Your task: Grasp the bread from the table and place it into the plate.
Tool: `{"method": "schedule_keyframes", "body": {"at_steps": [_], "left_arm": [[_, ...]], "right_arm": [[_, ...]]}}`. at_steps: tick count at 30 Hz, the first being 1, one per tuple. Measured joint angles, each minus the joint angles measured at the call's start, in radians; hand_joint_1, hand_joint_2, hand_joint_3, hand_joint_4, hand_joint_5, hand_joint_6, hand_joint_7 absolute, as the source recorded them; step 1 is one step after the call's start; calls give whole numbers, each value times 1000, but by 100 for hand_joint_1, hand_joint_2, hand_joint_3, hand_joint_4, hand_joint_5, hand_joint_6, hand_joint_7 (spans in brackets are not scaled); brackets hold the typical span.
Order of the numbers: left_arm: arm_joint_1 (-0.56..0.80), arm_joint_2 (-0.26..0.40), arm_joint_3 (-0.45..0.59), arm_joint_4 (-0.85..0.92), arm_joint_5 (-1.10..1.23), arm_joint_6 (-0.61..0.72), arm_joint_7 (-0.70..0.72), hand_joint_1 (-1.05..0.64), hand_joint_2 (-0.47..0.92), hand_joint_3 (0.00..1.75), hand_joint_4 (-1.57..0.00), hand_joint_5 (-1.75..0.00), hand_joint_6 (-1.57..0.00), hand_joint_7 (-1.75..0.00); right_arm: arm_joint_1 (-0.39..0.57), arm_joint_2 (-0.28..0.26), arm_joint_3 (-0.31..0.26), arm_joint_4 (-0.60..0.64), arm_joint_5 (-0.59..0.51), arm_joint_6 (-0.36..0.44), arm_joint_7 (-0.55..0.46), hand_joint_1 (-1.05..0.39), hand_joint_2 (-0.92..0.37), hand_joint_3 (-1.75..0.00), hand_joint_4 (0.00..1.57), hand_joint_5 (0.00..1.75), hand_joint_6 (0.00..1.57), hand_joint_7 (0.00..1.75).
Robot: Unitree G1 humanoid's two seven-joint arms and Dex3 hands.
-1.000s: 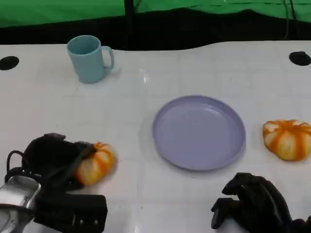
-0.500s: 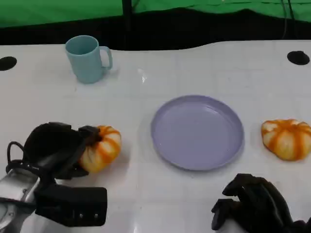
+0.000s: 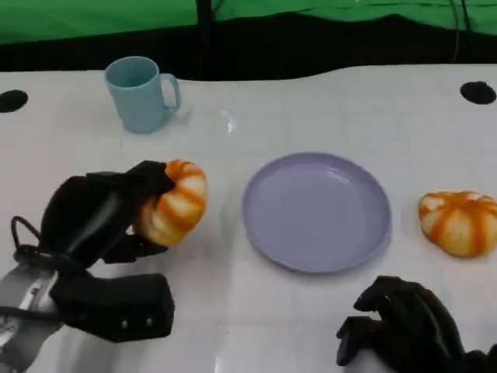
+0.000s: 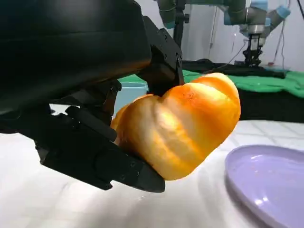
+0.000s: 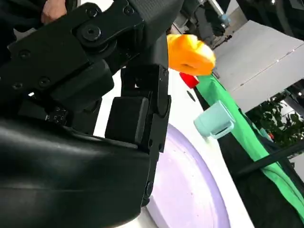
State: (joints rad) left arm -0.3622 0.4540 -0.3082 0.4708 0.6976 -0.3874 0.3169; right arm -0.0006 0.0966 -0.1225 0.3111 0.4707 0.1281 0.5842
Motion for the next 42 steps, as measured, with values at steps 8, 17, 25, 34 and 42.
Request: {"method": "schedule_keyframes", "body": {"at_steps": [8,17,25,34,42], "left_arm": [[-68,-49,-3,37,-7,-5,-21,-28,92,19,-77,-167,-101,-53],[-211,-186,-54,160,-25,-69,-20,-25,64,68,-79,-175,-61,-174],[-293,-255,-96,267,-22,-80,-20,-27,56,90,-83,-175,-60,-175],[-426,-366,-174,426,16,-32,-20,-30,56,99,-90,-175,-75,-144],[-513,-425,-222,539,49,15,-17,-28,60,88,-87,-175,-86,-97]], "right_arm": [[-19,0,0,23,-5,-10,1,-105,-72,0,157,75,157,38],[-29,-3,0,33,-5,-20,11,-105,-72,0,157,75,157,40],[-1,-7,6,0,-5,-20,11,-105,-73,-1,157,74,157,37],[13,-10,8,-12,-5,-14,11,-105,-73,0,157,73,157,36],[21,-10,11,-31,-6,-3,6,-105,-74,-1,157,74,157,37]]}}
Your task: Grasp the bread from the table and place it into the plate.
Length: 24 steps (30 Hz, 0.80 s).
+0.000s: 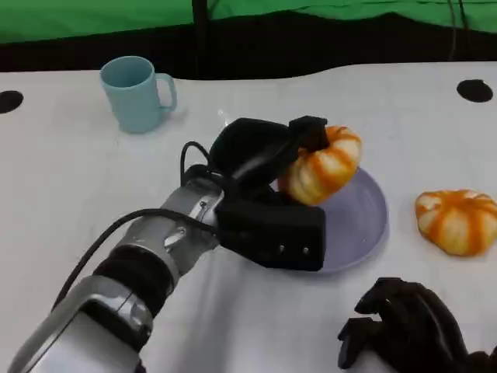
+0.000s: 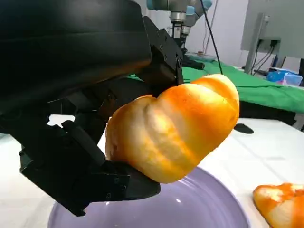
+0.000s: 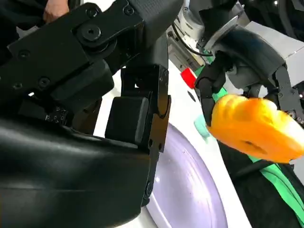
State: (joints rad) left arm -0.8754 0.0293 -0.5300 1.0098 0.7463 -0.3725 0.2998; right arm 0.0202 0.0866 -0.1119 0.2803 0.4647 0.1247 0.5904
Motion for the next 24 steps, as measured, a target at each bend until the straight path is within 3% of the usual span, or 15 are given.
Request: {"method": "schedule_keyframes", "body": {"at_steps": [4,7,9,15,18,19,24], "left_arm": [[-30,-7,-28,50,11,14,-4,-27,64,83,-84,-175,-83,-89],[-54,-10,-44,80,20,16,-35,-30,86,42,-73,-173,-83,-68],[-68,-11,-52,90,20,19,-84,-34,91,32,-65,-160,-80,-62],[-91,-12,-69,102,22,62,-227,-52,92,18,-53,-113,-58,-18],[-93,-11,-87,102,30,84,-269,-74,92,22,-49,-50,-43,-3],[-94,-10,-96,101,37,91,-278,-77,92,23,-50,-38,-41,-2],[-96,-2,-132,78,68,127,-306,-88,92,28,-43,-20,-33,0]], "right_arm": [[8,1,6,-4,-1,0,-2,-104,-73,0,157,74,157,37],[8,2,8,-5,1,1,-2,-103,-74,-1,157,73,157,35],[8,2,9,-5,1,1,-1,-103,-74,0,157,73,157,35],[9,2,16,-7,0,-1,-1,-105,-74,0,157,73,157,36],[9,2,17,-7,0,0,-1,-105,-74,0,157,73,157,36],[9,2,17,-7,0,0,-1,-105,-73,0,157,73,157,36],[9,2,17,-8,0,-1,-2,-105,-74,0,157,73,157,36]]}}
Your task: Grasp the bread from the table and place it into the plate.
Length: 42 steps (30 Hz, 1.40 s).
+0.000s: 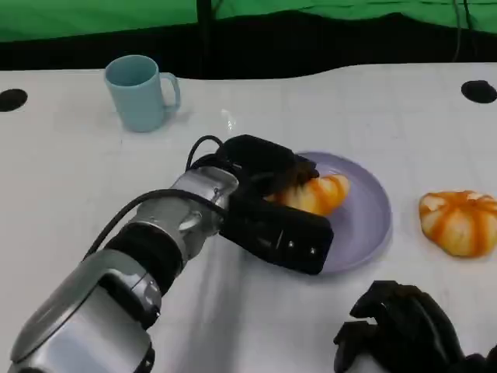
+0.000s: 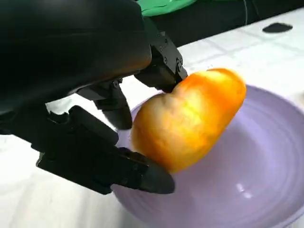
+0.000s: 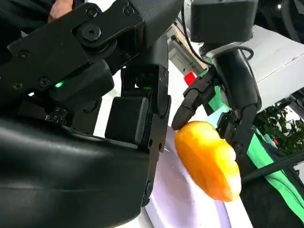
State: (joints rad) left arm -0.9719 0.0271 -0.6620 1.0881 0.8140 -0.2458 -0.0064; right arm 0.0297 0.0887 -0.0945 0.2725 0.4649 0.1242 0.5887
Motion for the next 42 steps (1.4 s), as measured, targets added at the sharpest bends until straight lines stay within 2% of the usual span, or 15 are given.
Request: {"method": "schedule_keyframes", "body": {"at_steps": [5,15,26,32,38,42], "left_arm": [[-1,8,-10,-17,2,15,-14,-91,92,30,-38,-16,-29,0],[4,55,-9,-130,-3,31,-67,-92,92,31,-48,-19,-33,-2],[80,145,24,-290,-14,7,-68,-88,92,30,-53,-19,-36,-2],[224,244,103,-476,-95,-85,-67,-79,92,30,-56,-20,-41,-4],[374,339,158,-630,-110,-156,-26,-80,92,33,-58,-22,-43,-4],[440,370,181,-705,-100,-156,-15,-73,92,34,-58,-21,-44,-4]], "right_arm": [[0,0,0,0,0,-1,0,-105,-74,0,157,74,157,37],[0,-4,-1,-5,4,2,-3,-104,-74,0,157,74,157,37],[0,-9,0,-6,2,0,-3,-105,-74,0,157,75,157,37],[0,-8,-1,-6,4,-1,-3,-105,-73,0,157,74,157,36],[0,-9,-1,-6,4,0,-2,-105,-73,0,157,74,157,37],[-1,-8,0,-6,4,2,-3,-104,-72,0,157,74,157,36]]}}
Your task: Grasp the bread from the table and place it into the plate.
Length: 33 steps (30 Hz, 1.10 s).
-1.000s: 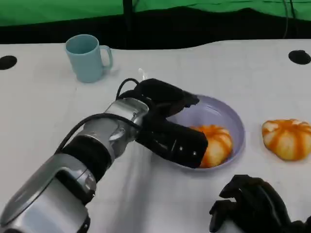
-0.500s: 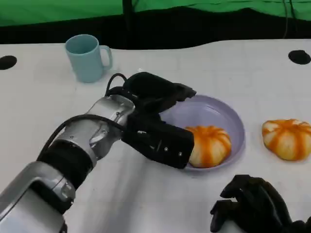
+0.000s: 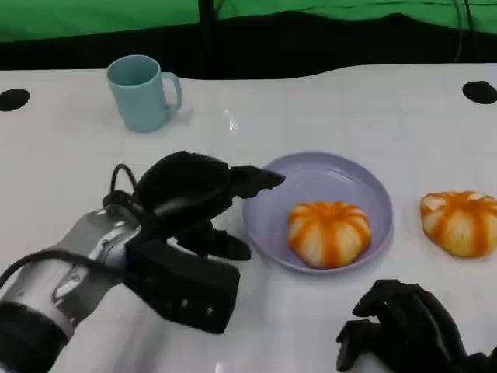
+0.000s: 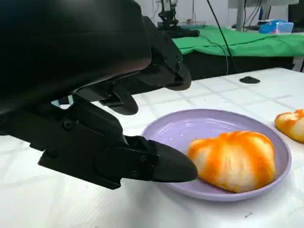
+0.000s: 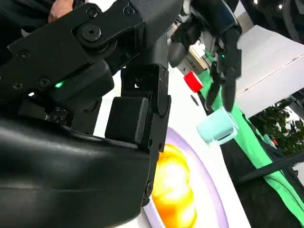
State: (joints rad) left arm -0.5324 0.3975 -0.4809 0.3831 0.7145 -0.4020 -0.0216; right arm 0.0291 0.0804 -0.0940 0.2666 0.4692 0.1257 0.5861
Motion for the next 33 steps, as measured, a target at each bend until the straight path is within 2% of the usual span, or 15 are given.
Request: {"method": "schedule_keyframes", "body": {"at_steps": [4,8,12,15,16,17,20,23,24,25,27,29,31,33], "left_arm": [[132,36,46,-117,-17,-24,15,-65,92,32,-64,-24,-50,-6],[236,45,91,-133,-31,-84,91,-56,92,31,-72,-27,-60,-9],[304,37,137,-120,-62,-172,200,-51,92,30,-82,-31,-72,-13],[347,5,165,-93,-103,-236,265,-48,92,30,-90,-40,-82,-13],[360,-4,170,-80,-117,-258,273,-48,92,33,-88,-58,-87,-13],[373,-15,177,-68,-140,-277,275,-49,92,37,-81,-84,-92,-13],[411,-53,199,-36,-211,-318,280,-50,92,41,-77,-103,-97,-15],[425,-75,211,-6,-291,-353,253,-54,92,47,-79,-119,-103,-26],[432,-84,214,6,-330,-366,235,-55,92,46,-77,-131,-97,-46],[440,-97,216,19,-385,-379,204,-56,92,46,-76,-138,-84,-76],[458,-134,218,42,-504,-389,135,-57,92,46,-75,-141,-77,-92],[476,-161,223,50,-580,-392,78,-59,92,51,-73,-168,-59,-149],[501,-192,240,42,-652,-354,36,-59,92,53,-74,-173,-54,-166],[524,-212,255,33,-699,-305,-1,-59,92,54,-76,-174,-52,-173]], "right_arm": [[2,0,-2,0,6,3,0,-104,-72,0,157,74,157,36],[2,0,-2,-1,6,3,1,-103,-73,0,157,73,157,35],[2,-1,-2,-1,8,3,5,-103,-73,0,157,72,157,34],[2,-1,-2,-1,8,3,5,-103,-72,0,157,71,157,34],[2,-1,-2,-1,8,3,5,-103,-72,0,157,71,157,34],[2,-2,-3,-1,9,4,5,-103,-72,0,157,71,157,34],[2,-2,-3,-1,9,5,5,-103,-72,0,157,71,157,34],[1,-3,-2,-1,9,7,5,-102,-72,0,157,71,157,34],[1,-3,-3,-1,10,9,5,-102,-72,0,157,71,157,34],[1,-3,-3,-1,10,10,5,-102,-72,0,157,71,157,34],[1,-3,-4,-1,11,10,5,-102,-72,0,157,71,157,34],[1,-3,-3,-2,11,10,5,-102,-73,-1,157,71,157,35],[2,-3,-3,-3,11,10,5,-102,-73,-1,157,72,157,35],[2,-4,-3,-4,11,10,5,-102,-73,0,157,72,157,35]]}}
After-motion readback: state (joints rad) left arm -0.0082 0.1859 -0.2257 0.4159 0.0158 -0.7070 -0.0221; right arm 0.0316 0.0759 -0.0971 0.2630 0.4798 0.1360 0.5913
